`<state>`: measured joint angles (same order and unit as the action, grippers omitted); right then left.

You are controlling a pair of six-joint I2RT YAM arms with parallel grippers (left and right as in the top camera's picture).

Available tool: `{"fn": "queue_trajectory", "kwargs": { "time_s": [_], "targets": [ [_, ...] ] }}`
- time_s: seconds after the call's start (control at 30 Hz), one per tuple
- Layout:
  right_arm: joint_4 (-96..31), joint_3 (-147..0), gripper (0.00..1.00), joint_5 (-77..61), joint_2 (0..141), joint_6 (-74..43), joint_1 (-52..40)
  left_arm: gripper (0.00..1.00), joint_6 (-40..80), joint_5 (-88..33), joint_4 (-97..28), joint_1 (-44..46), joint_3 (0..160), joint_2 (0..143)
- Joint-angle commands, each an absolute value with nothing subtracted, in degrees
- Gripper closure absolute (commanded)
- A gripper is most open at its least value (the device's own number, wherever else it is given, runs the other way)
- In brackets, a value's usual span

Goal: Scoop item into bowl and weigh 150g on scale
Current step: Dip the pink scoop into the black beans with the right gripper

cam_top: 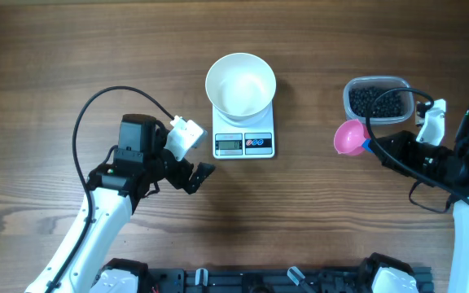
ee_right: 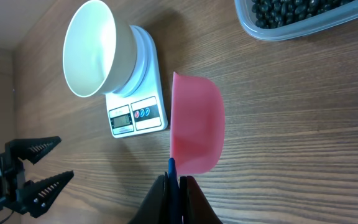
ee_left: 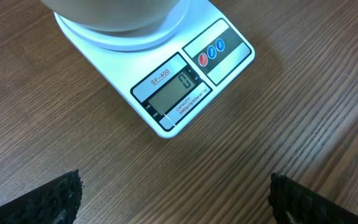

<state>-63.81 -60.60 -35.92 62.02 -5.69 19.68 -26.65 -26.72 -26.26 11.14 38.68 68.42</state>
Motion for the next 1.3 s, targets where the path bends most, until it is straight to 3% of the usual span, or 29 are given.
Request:
{"fn": "queue_trajectory", "kwargs": {
  "time_s": [0.0, 0.67, 0.9, 1.0, 1.27],
  "targets": [
    [-62.8, -61.9, 0.96, -35.6, 61.4, -4.5, 19.9, 0.0, -26.1, -27.6, -26.1, 10.9, 38.2, 68.5],
    [-64.4, -62.8, 0.96, -33.6, 63.1, -4.7, 19.9, 0.0, -26.3, -27.6, -23.6, 10.9, 38.2, 68.5],
    [-72.9, -83.9, 0.96, -20.2, 78.8, -1.6, 19.9, 0.0, -26.3, -27.6, -23.6, 10.9, 38.2, 68.5],
    [-70.1, -90.9, 0.96, -16.6, 85.2, -1.7, 19.9, 0.0, -26.3, -27.6, -23.8, 10.9, 38.2, 68.5],
    [-62.8, -92.2, 0.96, -14.3, 95.8, 1.7, 19.9, 0.0, -26.3, -27.6, -23.8, 10.9, 38.2, 68.5]
  ]
}}
